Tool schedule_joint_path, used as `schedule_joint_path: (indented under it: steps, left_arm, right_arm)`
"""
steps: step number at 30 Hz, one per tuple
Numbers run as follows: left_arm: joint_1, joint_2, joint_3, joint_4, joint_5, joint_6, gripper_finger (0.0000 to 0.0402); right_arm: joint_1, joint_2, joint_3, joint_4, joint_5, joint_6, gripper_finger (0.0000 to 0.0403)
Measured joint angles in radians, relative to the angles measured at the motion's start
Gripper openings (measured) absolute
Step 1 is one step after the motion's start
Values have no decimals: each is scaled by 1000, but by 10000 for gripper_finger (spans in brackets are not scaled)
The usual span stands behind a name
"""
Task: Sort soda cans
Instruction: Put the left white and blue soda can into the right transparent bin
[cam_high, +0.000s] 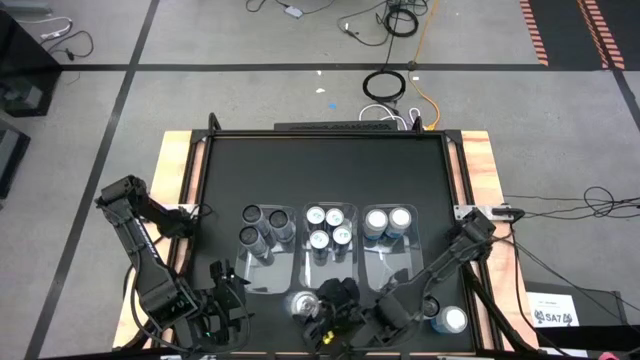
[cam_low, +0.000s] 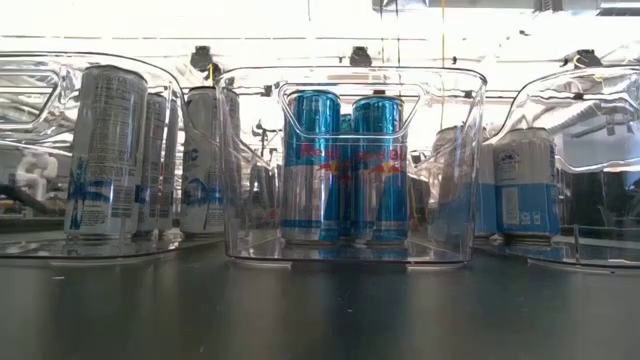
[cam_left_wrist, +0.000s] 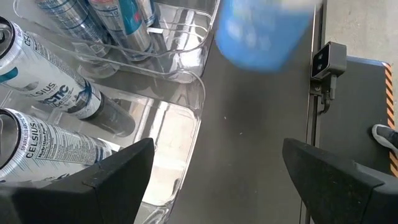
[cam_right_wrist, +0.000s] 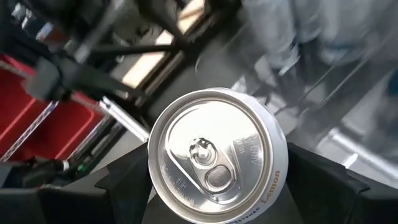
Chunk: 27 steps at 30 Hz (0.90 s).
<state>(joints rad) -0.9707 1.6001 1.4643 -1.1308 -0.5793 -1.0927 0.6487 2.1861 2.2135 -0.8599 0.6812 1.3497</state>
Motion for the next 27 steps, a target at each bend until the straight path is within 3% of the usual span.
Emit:
schedule_joint_path:
  steps: [6, 13, 19, 27]
  left_arm:
    - [0, 0, 0, 1, 0, -1, 364]
    - [2, 0, 0, 1, -6, -7, 364]
    - [4, 0, 0, 2, -36, -28, 364]
    - [6, 0, 0, 56, -49, -29, 364]
  right_arm:
    - [22, -90, 2, -217, 97, 75, 306]
    - [59, -135, 2, -706, 129, 417, 306]
    - [92, -194, -109, -714, 117, 473, 306]
    - [123, -418, -471, -705, 91, 630, 306]
